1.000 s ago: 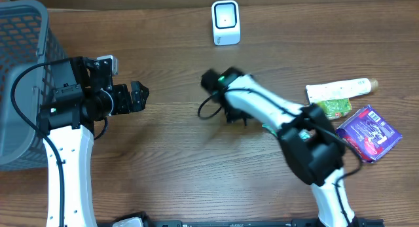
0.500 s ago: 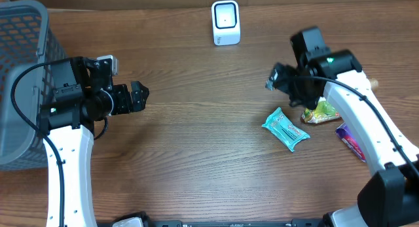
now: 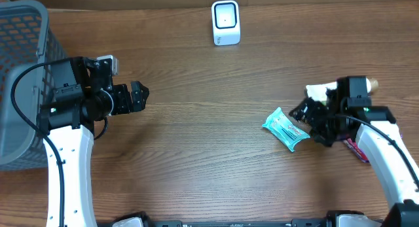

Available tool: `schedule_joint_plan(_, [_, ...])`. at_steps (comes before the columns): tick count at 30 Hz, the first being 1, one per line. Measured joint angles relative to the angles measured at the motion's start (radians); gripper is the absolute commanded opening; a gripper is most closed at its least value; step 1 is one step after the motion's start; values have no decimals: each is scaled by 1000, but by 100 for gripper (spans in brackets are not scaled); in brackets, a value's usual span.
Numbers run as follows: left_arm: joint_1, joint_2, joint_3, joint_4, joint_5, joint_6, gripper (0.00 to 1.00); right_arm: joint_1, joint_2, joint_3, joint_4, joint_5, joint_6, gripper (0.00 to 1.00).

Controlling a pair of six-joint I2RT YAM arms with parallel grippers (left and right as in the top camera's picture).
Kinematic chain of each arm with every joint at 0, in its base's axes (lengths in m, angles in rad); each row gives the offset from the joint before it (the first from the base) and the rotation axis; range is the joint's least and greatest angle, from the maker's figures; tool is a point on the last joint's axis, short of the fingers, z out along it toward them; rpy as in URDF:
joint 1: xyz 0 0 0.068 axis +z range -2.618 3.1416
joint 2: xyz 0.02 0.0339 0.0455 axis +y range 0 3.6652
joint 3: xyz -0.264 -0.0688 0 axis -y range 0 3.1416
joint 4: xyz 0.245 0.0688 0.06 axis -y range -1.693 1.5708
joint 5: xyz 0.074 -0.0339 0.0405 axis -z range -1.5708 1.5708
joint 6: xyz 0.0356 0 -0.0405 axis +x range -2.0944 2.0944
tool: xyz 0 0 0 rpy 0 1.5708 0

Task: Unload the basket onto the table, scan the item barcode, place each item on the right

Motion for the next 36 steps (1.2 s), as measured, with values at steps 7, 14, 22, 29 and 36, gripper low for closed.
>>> schedule_joint_plan(7, [0,0,0,0,0,0,99,-69,8,-193,174,-5,-23,80])
schedule_joint_plan(14, [0,0,0,0,0,0,100,-69,8,-294,367,-9,-51,75])
schedule_joint_plan(22, [0,0,0,0,0,0,100,-68,7,-374,520,-35,-91,69])
schedule_joint_plan(29, [0,0,0,0,0,0,100,17,75,-386,694,-55,-111,64])
schedule_joint_plan(36, [0,0,0,0,0,0,99,116,170,-381,845,-66,-190,18])
